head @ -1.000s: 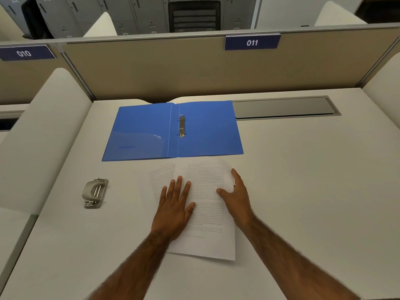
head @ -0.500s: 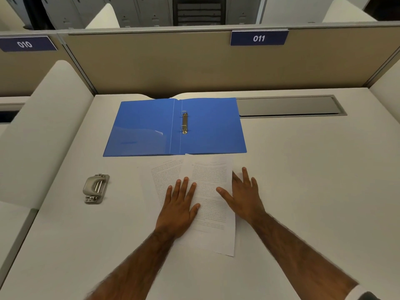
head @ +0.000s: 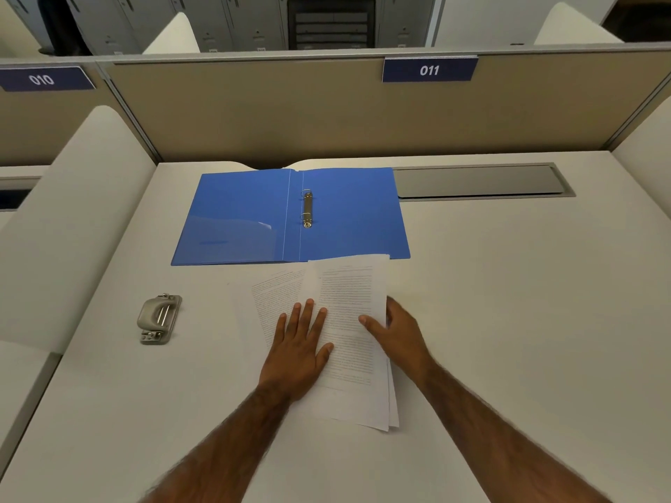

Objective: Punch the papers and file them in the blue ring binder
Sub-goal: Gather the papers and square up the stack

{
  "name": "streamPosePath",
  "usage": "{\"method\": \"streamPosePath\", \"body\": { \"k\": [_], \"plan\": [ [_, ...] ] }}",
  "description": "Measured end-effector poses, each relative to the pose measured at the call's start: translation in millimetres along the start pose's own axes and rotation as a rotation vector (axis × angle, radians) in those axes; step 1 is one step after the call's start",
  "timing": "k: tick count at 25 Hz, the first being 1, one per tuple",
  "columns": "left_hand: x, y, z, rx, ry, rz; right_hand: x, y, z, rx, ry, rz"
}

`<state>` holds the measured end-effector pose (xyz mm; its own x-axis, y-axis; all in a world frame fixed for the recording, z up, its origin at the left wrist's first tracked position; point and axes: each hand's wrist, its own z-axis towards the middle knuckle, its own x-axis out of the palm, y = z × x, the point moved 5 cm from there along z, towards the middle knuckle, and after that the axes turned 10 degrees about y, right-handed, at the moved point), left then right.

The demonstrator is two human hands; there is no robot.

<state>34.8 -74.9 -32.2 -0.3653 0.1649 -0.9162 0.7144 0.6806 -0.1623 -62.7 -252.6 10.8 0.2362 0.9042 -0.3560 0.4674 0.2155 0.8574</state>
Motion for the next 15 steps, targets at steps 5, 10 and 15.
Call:
{"method": "streamPosePath", "body": {
  "k": [5, 10, 15],
  "plan": [
    [2, 1, 0, 0.009, 0.004, -0.023, -14, -11, -6, 0.153, -0.229, 0.563],
    [-4, 0, 3, 0.005, -0.003, -0.169, 1, -12, -10, 0.177, -0.018, 0.344],
    [-52, 21, -1, -0.126, -0.144, -1.067, -24, 3, -22, 0.088, -0.057, 0.526]
  ]
}}
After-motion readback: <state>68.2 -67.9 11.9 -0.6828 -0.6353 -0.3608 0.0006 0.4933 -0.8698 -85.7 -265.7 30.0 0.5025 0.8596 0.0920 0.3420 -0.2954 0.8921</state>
